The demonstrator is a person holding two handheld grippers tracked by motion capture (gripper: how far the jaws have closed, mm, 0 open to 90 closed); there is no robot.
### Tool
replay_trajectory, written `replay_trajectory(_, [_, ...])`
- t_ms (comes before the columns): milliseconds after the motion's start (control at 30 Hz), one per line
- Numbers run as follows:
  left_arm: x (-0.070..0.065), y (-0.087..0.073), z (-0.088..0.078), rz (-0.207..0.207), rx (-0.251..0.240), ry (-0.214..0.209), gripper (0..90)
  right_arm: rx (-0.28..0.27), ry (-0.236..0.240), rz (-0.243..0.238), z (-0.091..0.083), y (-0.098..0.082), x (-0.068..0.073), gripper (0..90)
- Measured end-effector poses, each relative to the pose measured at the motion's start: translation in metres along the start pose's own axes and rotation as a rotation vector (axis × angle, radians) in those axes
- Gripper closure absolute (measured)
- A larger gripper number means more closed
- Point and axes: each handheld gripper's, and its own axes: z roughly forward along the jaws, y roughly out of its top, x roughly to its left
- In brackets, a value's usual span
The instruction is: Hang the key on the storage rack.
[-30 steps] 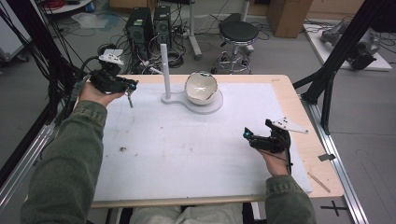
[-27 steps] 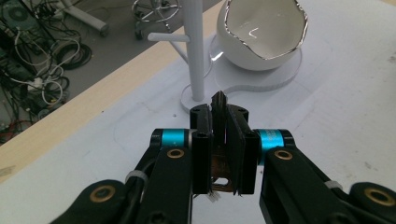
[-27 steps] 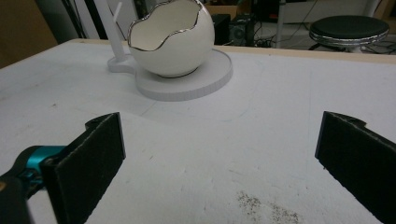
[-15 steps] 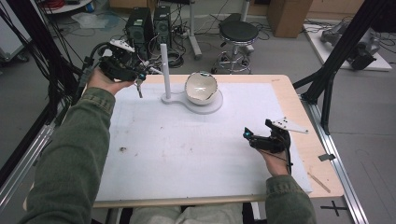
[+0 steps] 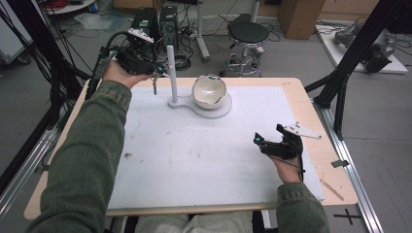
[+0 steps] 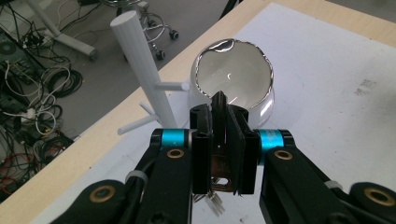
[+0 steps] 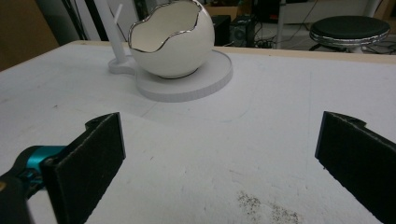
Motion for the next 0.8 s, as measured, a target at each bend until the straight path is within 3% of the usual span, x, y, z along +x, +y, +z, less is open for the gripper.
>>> replay_trajectory(133, [-0.001,0.009,0.005,-0.001,0.000,-0.034,80.6,-0.002,-0.006,0.007,0.000,0.000,-0.001,0.5])
replay_trajectory(300, [-0.003,0.015,0.011,0.009,0.009,-0.036,80.6,-0.004,-0.005,0.014,-0.001,0.000,-0.002,0.5])
replay_trajectory(367, [-0.003,0.017,0.017,-0.003,0.024,-0.013,80.6,-0.005,-0.004,0.013,-0.001,0.000,-0.002,0.5])
replay_trajectory(433, [-0.003,0.018,0.019,-0.007,0.026,-0.016,80.6,-0.006,-0.002,0.011,0.000,0.000,-0.002,0.5])
replay_trajectory(800, [-0.001,0.029,0.033,-0.008,-0.004,-0.020,80.6,-0.010,-0.008,0.023,-0.001,0.000,-0.005,0.5])
